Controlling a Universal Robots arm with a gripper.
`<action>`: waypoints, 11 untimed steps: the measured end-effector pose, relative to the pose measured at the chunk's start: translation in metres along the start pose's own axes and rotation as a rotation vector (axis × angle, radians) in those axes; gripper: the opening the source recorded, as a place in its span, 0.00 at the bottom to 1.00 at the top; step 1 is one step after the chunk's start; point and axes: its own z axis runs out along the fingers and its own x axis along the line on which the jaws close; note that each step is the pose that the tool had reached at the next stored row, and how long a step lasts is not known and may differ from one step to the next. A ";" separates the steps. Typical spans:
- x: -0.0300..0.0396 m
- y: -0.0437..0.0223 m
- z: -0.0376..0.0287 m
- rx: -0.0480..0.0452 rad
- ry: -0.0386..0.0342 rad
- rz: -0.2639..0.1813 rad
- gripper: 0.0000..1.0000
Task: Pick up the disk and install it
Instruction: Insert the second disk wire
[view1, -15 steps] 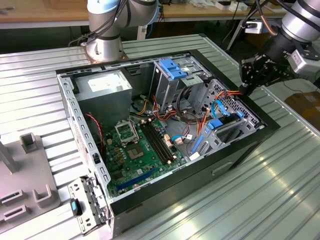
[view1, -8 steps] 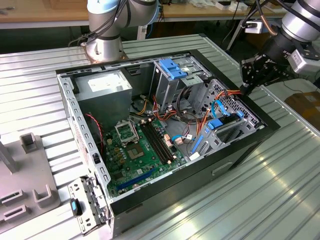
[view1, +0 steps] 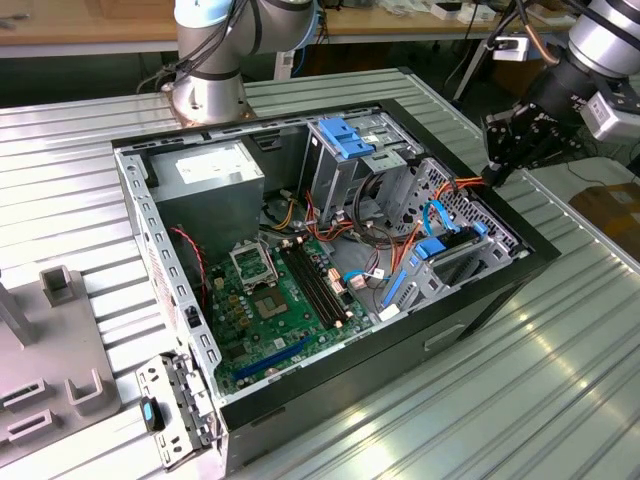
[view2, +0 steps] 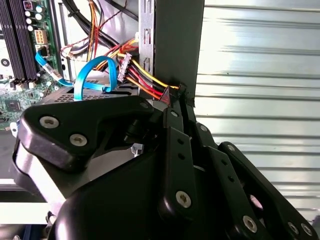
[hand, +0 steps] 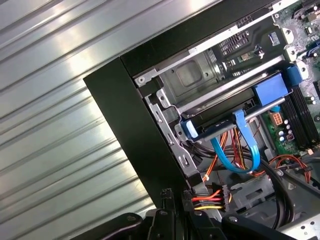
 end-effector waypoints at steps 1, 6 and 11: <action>-0.0001 -0.0001 -0.0015 0.0004 0.0007 0.000 0.16; -0.0008 -0.0001 -0.0036 0.0024 0.0042 -0.001 0.16; -0.0155 0.0075 -0.0041 0.0029 0.0054 -0.001 0.16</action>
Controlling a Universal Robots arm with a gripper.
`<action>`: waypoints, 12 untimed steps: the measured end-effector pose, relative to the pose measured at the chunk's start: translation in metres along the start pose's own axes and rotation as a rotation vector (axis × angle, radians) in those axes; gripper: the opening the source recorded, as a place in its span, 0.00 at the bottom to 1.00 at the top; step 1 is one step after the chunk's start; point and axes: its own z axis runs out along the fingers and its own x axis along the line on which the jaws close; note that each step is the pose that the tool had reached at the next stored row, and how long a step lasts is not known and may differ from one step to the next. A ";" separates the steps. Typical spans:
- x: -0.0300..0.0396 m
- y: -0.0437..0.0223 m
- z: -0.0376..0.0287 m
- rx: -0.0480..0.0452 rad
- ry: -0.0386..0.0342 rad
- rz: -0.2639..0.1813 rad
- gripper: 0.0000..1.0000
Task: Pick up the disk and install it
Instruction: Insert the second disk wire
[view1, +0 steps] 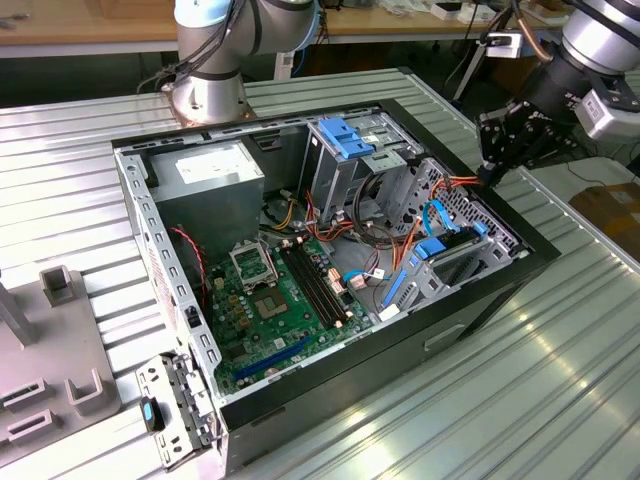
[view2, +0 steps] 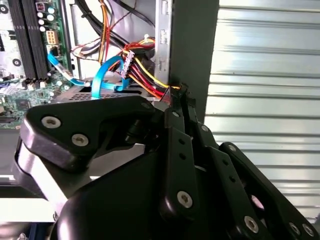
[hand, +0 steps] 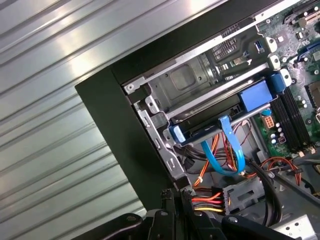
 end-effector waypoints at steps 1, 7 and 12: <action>-0.0030 0.0016 -0.0002 0.0000 0.0002 0.000 0.16; -0.0172 0.0090 -0.0006 0.0005 0.0016 0.008 0.16; -0.0181 0.0095 -0.0004 0.0026 0.0123 0.097 0.16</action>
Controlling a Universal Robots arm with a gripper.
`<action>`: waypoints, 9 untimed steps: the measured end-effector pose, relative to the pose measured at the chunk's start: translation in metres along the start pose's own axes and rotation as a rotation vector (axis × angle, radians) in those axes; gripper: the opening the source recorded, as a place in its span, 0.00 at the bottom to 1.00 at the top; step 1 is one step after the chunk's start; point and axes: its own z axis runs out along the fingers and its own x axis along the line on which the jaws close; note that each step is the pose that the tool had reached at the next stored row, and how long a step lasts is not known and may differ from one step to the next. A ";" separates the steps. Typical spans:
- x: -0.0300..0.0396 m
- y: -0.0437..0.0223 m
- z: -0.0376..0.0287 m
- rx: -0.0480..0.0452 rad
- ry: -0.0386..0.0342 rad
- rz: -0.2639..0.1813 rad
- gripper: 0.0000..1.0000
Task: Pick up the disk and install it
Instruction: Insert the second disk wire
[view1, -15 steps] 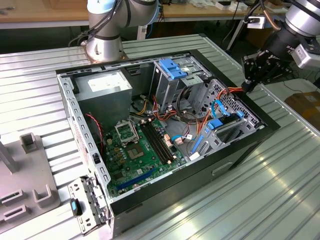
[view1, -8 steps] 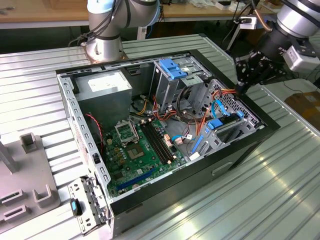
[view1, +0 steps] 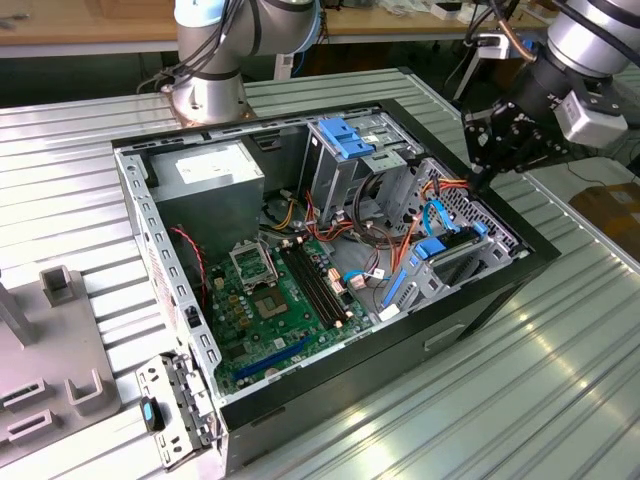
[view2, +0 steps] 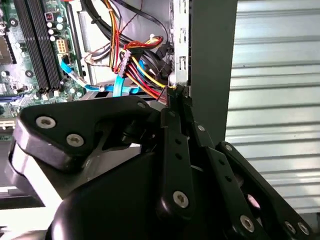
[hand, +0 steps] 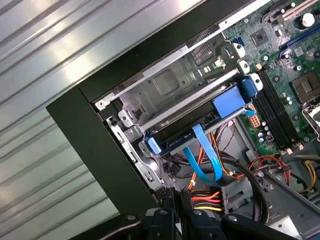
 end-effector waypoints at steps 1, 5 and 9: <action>0.0000 0.0000 0.0002 0.0008 0.0039 0.033 0.16; -0.0004 0.0004 0.0006 0.0036 0.0187 0.157 0.16; -0.0058 0.0039 0.0005 0.0045 0.0227 0.190 0.16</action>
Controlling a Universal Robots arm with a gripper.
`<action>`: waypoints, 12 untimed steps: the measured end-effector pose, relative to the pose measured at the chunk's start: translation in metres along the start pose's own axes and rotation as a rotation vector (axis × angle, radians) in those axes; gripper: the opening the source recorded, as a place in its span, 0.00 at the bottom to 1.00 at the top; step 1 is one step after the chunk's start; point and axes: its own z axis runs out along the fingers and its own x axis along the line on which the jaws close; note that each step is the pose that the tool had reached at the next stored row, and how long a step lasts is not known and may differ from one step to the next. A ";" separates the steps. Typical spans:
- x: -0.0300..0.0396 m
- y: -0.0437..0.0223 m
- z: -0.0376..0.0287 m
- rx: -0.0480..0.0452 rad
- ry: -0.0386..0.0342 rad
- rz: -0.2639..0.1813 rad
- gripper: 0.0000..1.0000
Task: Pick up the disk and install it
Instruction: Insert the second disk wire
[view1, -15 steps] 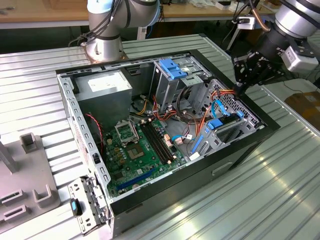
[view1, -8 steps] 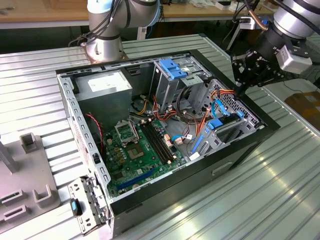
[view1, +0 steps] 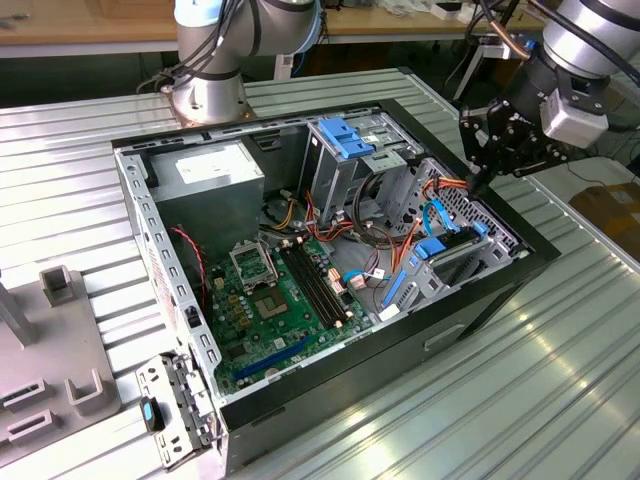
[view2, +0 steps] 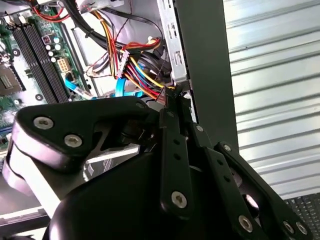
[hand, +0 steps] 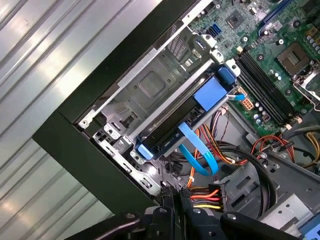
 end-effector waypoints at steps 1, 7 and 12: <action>-0.0004 0.0004 0.0001 0.0004 0.0022 0.018 0.16; -0.0005 0.0005 0.0006 0.0033 0.0172 0.144 0.16; -0.0005 0.0006 0.0012 0.0067 0.0342 0.288 0.16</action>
